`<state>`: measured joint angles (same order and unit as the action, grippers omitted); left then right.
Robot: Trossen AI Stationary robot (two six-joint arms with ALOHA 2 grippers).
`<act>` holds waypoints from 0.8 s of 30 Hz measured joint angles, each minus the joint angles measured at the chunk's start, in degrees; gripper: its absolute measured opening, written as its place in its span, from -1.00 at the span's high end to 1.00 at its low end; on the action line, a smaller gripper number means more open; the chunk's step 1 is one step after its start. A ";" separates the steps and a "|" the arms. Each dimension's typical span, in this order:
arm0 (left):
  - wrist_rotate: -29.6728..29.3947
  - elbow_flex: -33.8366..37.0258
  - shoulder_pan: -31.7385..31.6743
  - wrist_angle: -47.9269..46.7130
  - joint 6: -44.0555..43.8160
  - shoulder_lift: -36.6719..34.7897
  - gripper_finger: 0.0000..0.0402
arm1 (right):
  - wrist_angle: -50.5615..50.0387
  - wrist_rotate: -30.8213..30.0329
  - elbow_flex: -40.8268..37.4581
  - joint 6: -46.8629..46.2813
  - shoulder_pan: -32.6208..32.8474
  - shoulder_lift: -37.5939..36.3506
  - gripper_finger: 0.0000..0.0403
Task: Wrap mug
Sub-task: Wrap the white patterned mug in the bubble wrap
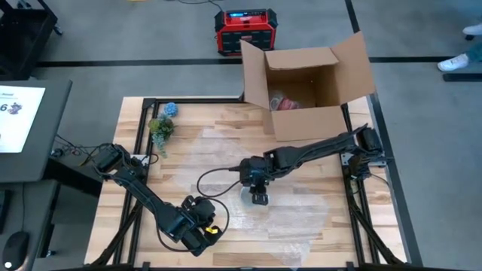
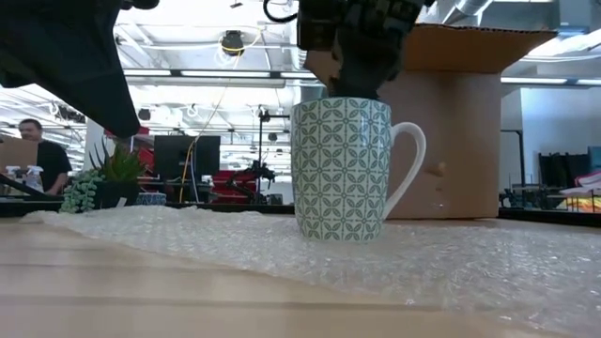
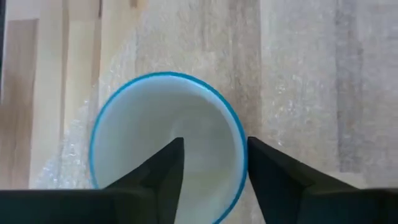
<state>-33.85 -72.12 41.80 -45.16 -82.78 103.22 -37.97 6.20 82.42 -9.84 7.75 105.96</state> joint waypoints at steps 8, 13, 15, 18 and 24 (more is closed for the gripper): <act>-1.07 0.00 0.15 -1.51 -2.69 0.00 1.00 | -4.88 -0.28 0.45 1.40 0.28 -4.97 0.03; -4.02 -0.04 1.37 -13.39 -14.82 0.00 0.95 | -6.67 -4.41 -0.92 1.34 3.09 -12.77 0.06; -4.39 -0.04 1.49 -19.41 -20.09 0.00 0.87 | -6.70 -5.92 -2.39 0.51 4.99 -16.01 0.08; -4.57 -0.04 0.35 -28.02 -25.22 0.00 0.68 | -6.36 -8.25 -5.51 -2.51 8.72 -20.64 0.09; -3.96 0.72 -6.06 -35.90 -23.54 -2.31 0.21 | -4.80 -15.96 -12.84 -10.64 17.60 -26.42 0.11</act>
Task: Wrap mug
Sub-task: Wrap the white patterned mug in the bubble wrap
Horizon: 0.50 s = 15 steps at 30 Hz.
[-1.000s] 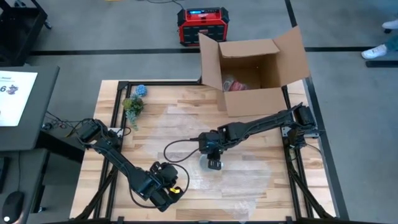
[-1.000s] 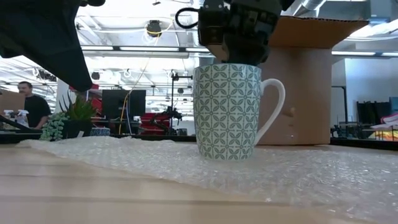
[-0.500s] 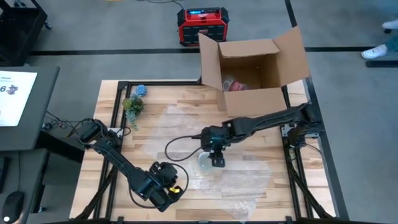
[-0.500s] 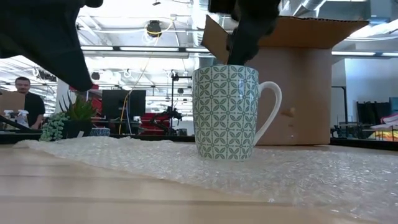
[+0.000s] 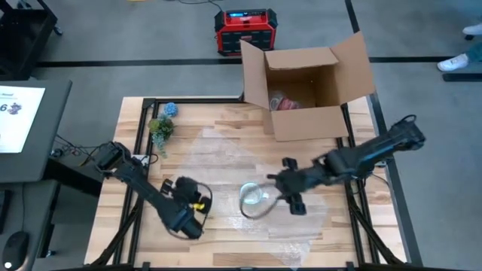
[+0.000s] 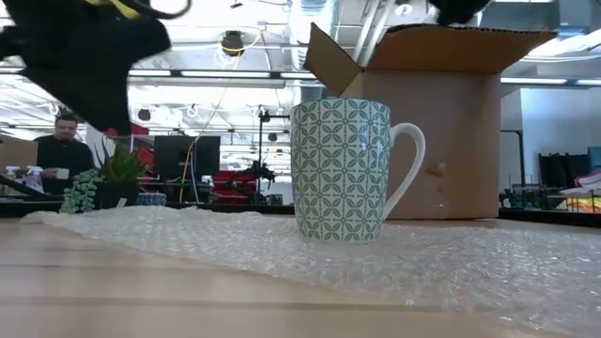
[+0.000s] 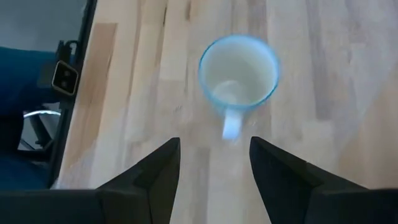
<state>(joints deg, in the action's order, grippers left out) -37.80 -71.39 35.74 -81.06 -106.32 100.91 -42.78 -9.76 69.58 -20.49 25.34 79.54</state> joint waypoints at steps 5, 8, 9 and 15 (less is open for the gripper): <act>1.14 8.13 -7.32 4.89 7.48 -7.49 -0.02 | 1.52 -3.79 -6.03 -6.91 6.67 -1.37 0.11; 1.78 16.02 -11.26 12.61 12.29 -14.45 -0.05 | 2.23 -5.21 -8.64 -10.57 10.25 -1.30 0.11; 1.94 18.93 -12.46 15.74 13.88 -16.81 -0.06 | 2.32 -5.26 -9.31 -11.45 11.22 -1.30 0.11; 5.94 34.52 -18.53 33.39 21.10 -25.07 -0.06 | 5.19 -7.57 -11.92 -14.47 15.32 -1.30 0.11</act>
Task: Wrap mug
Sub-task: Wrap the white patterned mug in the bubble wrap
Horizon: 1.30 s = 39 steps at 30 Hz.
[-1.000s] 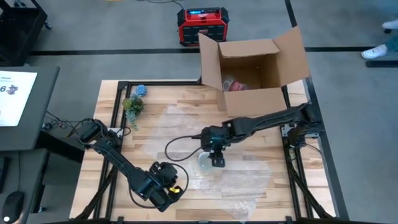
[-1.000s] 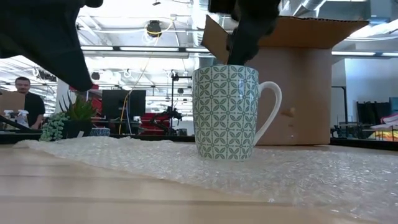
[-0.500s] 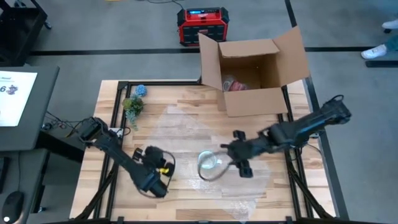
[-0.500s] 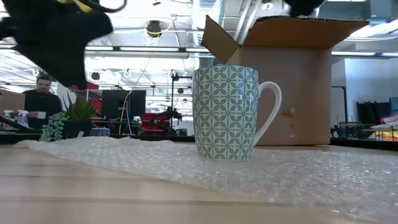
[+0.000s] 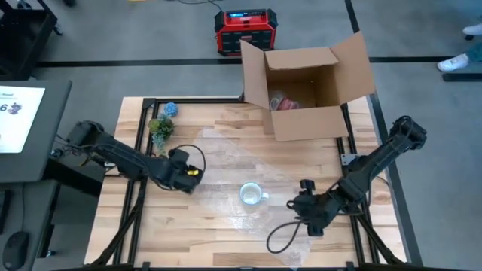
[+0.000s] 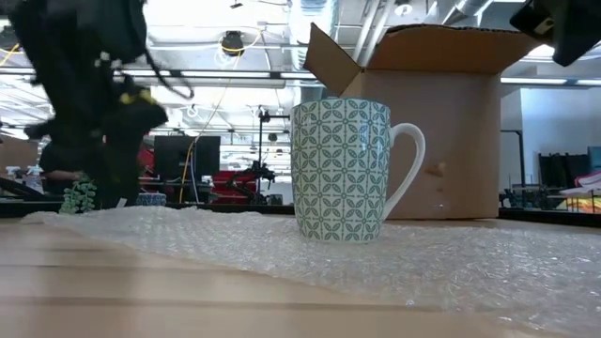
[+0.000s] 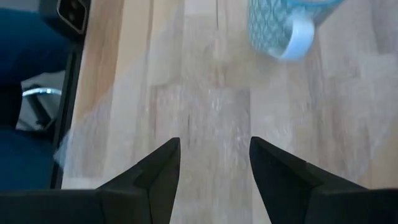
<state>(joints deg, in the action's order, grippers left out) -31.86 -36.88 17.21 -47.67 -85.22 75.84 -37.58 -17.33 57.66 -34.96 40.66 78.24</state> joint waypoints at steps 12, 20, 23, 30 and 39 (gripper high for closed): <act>-2.71 5.91 -2.93 12.45 3.90 9.27 0.32 | 4.76 -1.07 -0.91 0.70 -0.78 0.02 0.11; -2.75 -4.99 -2.89 4.74 14.40 10.62 0.96 | 11.08 -6.76 -0.85 1.08 -2.57 4.57 0.11; -5.55 -11.57 -2.79 -0.13 18.22 10.60 0.99 | 11.30 -6.81 -0.84 1.38 -2.64 8.49 0.11; -11.42 -23.83 -1.28 -1.67 27.98 10.51 1.00 | 14.97 -14.89 -0.87 -2.32 -2.68 15.41 0.11; -13.20 -24.95 -1.07 3.72 32.82 10.53 1.00 | 16.02 -20.97 -0.87 -2.98 -6.33 16.76 0.11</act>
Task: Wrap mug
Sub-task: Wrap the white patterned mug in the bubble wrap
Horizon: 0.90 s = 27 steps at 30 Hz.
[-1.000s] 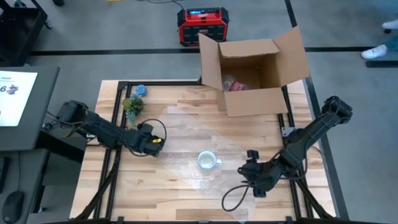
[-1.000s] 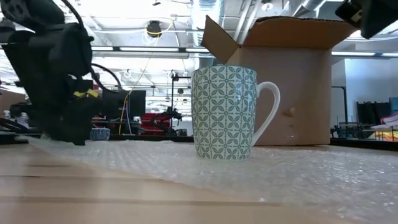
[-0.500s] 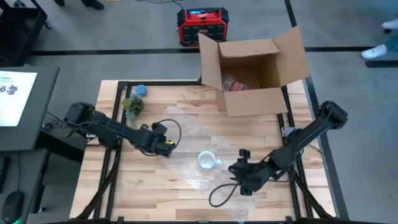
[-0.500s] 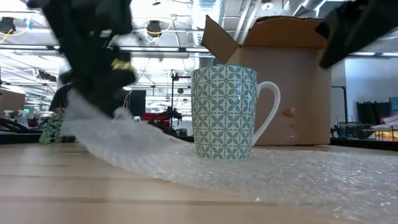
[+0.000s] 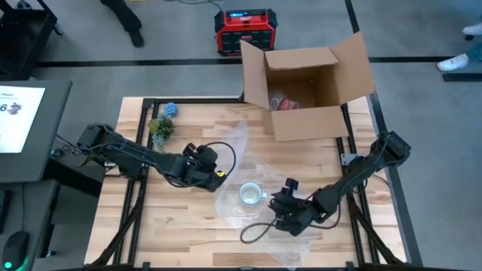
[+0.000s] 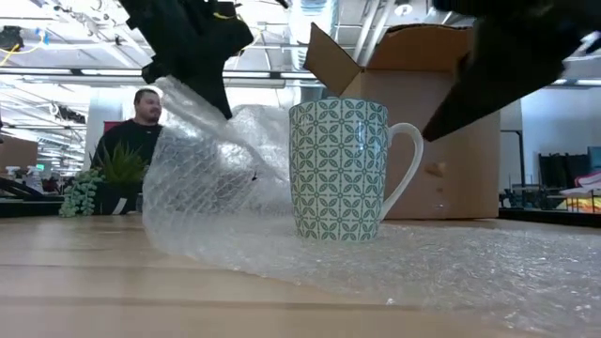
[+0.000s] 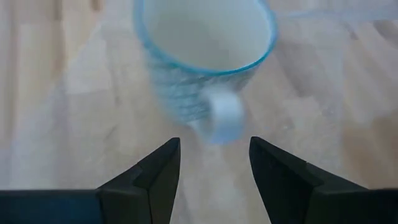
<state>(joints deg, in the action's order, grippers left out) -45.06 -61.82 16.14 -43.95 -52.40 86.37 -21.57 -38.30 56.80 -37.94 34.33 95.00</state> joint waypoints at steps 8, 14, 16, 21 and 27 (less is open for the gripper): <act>-0.02 0.11 0.02 1.07 0.00 0.00 1.00 | 1.25 6.10 0.00 4.79 -4.91 0.00 0.30; -0.03 0.15 0.02 1.10 -0.02 0.00 1.00 | 2.89 10.40 0.00 7.78 -6.02 0.00 0.63; -0.02 0.18 0.11 1.10 -0.02 0.00 1.00 | 3.55 10.62 0.00 8.40 -6.02 -0.02 0.73; -0.07 0.18 0.95 1.16 -0.04 0.00 1.00 | 3.76 9.53 -0.02 8.16 -5.71 -0.54 0.86; -0.04 0.18 1.33 1.00 0.51 0.00 1.00 | 3.65 10.60 -0.02 4.50 -3.08 -2.38 1.00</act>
<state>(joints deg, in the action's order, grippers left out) -45.10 -61.65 17.47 -42.95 -51.90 86.37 -17.92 -27.70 56.77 -33.44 31.25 92.62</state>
